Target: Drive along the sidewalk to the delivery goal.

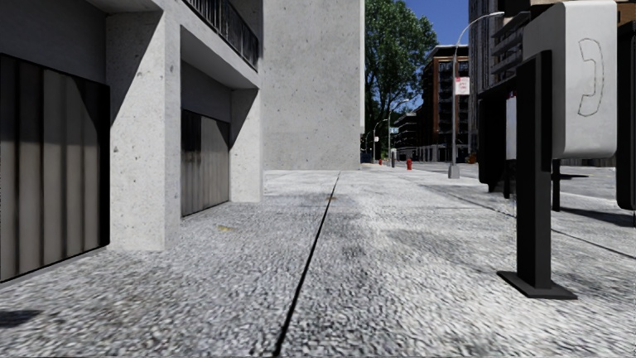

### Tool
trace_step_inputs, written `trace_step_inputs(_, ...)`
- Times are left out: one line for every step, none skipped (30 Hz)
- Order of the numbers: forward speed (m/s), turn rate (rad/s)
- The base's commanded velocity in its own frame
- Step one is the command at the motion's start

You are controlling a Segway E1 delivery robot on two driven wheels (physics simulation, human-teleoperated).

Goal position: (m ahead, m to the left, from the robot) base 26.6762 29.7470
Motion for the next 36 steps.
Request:
trace_step_inputs(2.00,0.00)
trace_step_inputs(2.00,0.00)
trace_step_inputs(2.00,0.00)
trace_step_inputs(2.00,0.00)
trace_step_inputs(2.00,0.00)
trace_step_inputs(2.00,0.00)
trace_step_inputs(2.00,0.00)
trace_step_inputs(2.00,0.00)
trace_step_inputs(2.00,0.00)
trace_step_inputs(2.00,0.00)
trace_step_inputs(2.00,0.00)
trace_step_inputs(2.00,0.00)
trace_step_inputs(2.00,0.00)
trace_step_inputs(2.00,0.00)
trace_step_inputs(2.00,0.00)
trace_step_inputs(2.00,0.00)
trace_step_inputs(2.00,0.00)
trace_step_inputs(2.00,0.00)
trace_step_inputs(2.00,0.00)
trace_step_inputs(2.00,0.00)
trace_step_inputs(2.00,0.00)
trace_step_inputs(2.00,0.00)
trace_step_inputs(2.00,0.00)
trace_step_inputs(2.00,0.00)
trace_step_inputs(2.00,0.00)
trace_step_inputs(2.00,0.00)
trace_step_inputs(2.00,0.00)
trace_step_inputs(2.00,0.00)
trace_step_inputs(2.00,0.00)
trace_step_inputs(2.00,0.00)
trace_step_inputs(2.00,0.00)
trace_step_inputs(2.00,0.00)
trace_step_inputs(2.00,0.00)
trace_step_inputs(2.00,0.00)
trace_step_inputs(2.00,0.00)
trace_step_inputs(2.00,0.00)
